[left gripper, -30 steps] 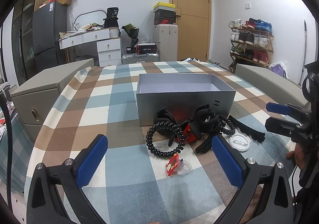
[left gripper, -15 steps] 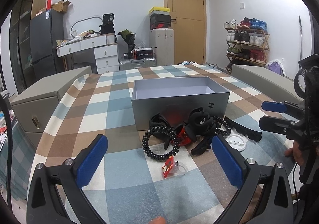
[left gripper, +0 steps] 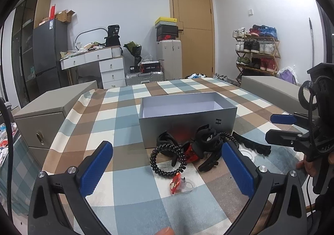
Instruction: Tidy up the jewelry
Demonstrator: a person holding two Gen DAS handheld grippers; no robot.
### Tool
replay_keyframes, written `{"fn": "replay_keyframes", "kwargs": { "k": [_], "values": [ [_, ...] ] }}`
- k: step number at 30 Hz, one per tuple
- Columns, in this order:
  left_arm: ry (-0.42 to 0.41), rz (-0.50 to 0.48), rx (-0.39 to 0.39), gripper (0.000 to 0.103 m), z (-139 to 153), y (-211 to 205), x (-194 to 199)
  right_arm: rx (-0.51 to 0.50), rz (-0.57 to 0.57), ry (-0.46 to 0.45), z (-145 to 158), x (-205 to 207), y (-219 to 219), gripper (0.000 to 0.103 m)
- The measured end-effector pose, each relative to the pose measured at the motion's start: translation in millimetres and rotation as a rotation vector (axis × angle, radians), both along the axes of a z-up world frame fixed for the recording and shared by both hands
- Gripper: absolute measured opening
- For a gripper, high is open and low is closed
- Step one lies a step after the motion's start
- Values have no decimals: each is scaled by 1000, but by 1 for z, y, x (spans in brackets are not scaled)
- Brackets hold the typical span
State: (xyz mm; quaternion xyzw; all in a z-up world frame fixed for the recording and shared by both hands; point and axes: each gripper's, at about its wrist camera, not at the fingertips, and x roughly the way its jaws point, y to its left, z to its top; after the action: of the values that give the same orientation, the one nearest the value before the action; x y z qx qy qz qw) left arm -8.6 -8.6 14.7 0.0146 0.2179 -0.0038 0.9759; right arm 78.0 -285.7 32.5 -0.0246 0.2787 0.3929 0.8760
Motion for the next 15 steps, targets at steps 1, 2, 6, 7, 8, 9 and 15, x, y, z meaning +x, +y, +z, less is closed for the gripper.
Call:
{"fn": "replay_keyframes", "kwargs": {
  "k": [1,2,6,7,8,9,15],
  "values": [
    [1,0,-2,102,0,0,1,0,0,1,0,0,0,103],
    [2,-3,-6,102,0,1,1,-1,-2,1,0,-1,0,103],
    [-5,-13,-20,102,0,1,0,-1,2,1,0,-1,0,103],
    [-10,-16,-21,102,0,2,0,-2,2,0,0,-1,0,103],
    [-18,-16,-25,102,1,3,-1,-3,0,1,0,-1,0,103],
    [-29,-12,-30,102,2,3,-2,0,-4,1,0,-2,-1,103],
    [-12,-15,-67,102,2,10,1,-17,-47,4,2,6,-3,103]
  ]
}}
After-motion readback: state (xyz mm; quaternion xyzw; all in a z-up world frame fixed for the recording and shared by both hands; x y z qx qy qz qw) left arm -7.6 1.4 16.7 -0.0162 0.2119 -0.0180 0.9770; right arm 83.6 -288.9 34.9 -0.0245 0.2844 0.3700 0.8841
